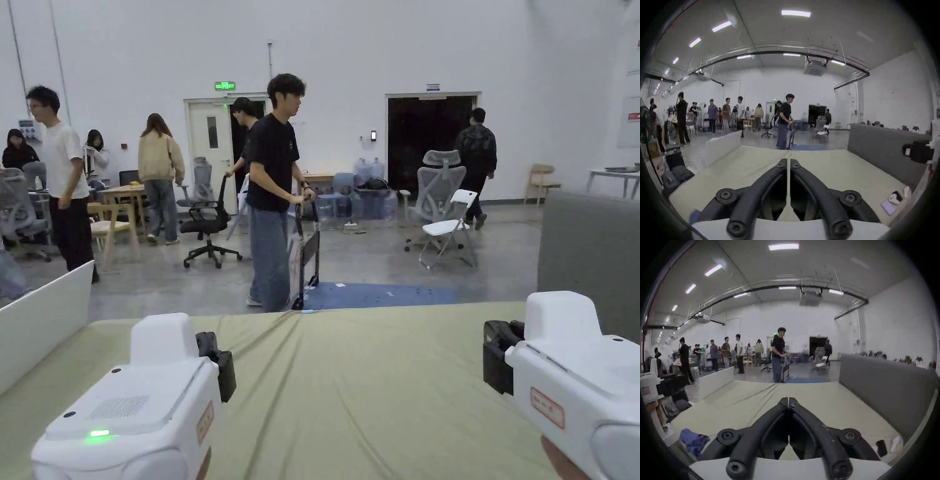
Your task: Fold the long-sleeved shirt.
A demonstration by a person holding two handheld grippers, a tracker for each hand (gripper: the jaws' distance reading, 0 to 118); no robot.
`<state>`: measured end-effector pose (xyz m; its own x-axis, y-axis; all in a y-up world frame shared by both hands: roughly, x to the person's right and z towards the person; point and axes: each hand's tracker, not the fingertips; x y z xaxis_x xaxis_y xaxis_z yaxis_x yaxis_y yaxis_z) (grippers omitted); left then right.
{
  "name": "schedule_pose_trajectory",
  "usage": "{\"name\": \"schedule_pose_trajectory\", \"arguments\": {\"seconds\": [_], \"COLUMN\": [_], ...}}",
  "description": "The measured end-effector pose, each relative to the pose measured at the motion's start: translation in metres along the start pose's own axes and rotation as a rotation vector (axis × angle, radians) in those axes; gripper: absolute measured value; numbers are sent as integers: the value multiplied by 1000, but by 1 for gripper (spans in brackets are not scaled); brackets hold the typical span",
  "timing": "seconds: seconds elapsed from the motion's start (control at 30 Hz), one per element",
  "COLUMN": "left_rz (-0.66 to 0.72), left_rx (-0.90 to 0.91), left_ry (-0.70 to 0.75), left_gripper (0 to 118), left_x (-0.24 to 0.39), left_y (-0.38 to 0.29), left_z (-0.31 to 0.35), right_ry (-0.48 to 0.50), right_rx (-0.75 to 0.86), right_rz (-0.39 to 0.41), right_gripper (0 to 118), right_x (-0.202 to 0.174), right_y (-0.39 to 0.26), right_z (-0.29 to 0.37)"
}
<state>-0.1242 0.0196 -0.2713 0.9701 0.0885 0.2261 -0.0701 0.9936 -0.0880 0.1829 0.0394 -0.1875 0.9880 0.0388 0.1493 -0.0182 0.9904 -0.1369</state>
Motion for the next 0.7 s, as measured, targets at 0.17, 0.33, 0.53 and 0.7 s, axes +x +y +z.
{"name": "schedule_pose_trajectory", "arguments": {"seconds": [0.17,0.33,0.53,0.7], "left_rz": [-86,-62,-72,-95], "left_rx": [-4,5,21,32], "left_ry": [12,-1,32,21], "left_gripper": [2,2,3,113], "left_x": [30,32,24,17], "left_y": [-11,-1,7,7], "left_z": [4,12,17,18], "right_ry": [-14,5,14,73], "right_rx": [-23,-3,20,38], "right_rz": [-4,-12,-20,-104], "right_gripper": [2,2,3,118], "right_x": [9,11,6,6], "right_y": [-16,-14,-8,-7], "right_z": [4,4,2,-8]}}
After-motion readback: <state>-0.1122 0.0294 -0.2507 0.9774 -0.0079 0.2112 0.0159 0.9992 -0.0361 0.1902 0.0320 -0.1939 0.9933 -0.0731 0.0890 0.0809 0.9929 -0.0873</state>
